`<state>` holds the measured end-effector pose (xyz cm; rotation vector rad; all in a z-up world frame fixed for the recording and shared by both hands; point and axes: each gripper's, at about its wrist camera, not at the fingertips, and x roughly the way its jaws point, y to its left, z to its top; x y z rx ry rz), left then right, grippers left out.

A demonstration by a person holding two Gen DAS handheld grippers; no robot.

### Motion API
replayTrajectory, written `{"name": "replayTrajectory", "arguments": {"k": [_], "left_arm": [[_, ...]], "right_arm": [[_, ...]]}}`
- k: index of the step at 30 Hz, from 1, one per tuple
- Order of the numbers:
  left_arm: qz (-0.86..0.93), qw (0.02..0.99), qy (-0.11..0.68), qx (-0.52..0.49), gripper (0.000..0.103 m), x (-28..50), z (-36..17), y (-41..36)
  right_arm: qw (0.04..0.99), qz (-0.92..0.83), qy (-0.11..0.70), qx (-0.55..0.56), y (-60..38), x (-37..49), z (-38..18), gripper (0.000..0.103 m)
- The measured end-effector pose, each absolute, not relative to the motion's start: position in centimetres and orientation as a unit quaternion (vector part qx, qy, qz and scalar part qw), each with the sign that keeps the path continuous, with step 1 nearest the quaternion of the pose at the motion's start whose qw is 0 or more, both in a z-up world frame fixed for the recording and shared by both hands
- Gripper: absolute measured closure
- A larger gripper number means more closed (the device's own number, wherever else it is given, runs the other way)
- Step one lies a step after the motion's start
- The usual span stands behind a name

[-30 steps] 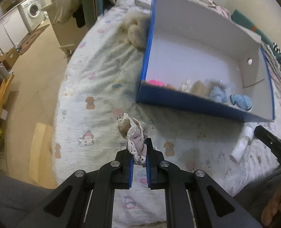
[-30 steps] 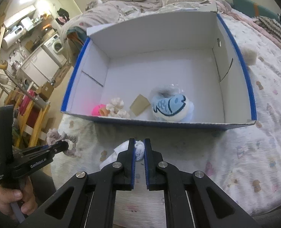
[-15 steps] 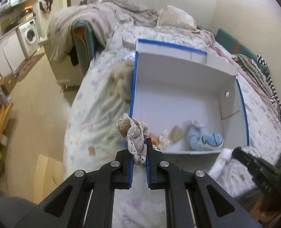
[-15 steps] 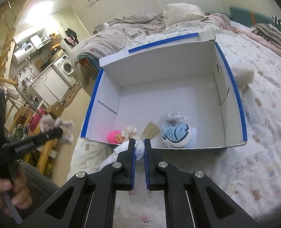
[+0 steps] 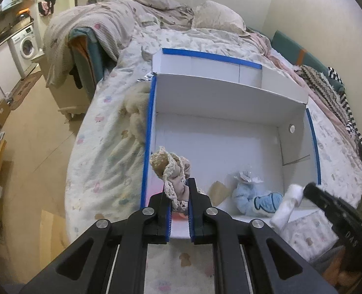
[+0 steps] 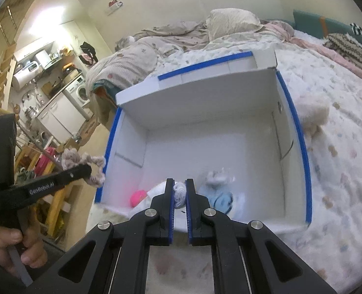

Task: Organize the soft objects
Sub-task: 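Carry the scrunchie and white tube over the box with both tools, then open the left tool to drop the scrunchie while the right tool drops the white tube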

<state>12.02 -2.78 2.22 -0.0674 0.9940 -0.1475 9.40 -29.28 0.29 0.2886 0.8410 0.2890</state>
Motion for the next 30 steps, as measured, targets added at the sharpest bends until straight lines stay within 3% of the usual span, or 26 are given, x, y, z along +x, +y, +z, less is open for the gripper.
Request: {"name": "replayTrajectory", "arguments": {"k": [15, 30], "left_arm": [[-0.102, 0.86, 0.499, -0.028, 0.093, 16.7, -3.8, -4.9], [-0.095, 0.848, 0.521, -0.019, 0.093, 18.4, -6.1, -6.2]], "right_arm": [[0.876, 0.129, 0.444, 0.138, -29.1, 16.1, -2.8, 0.093], [0.837, 0.123, 0.52, 0.121, -27.6, 18.2, -7.6, 0.093]]}}
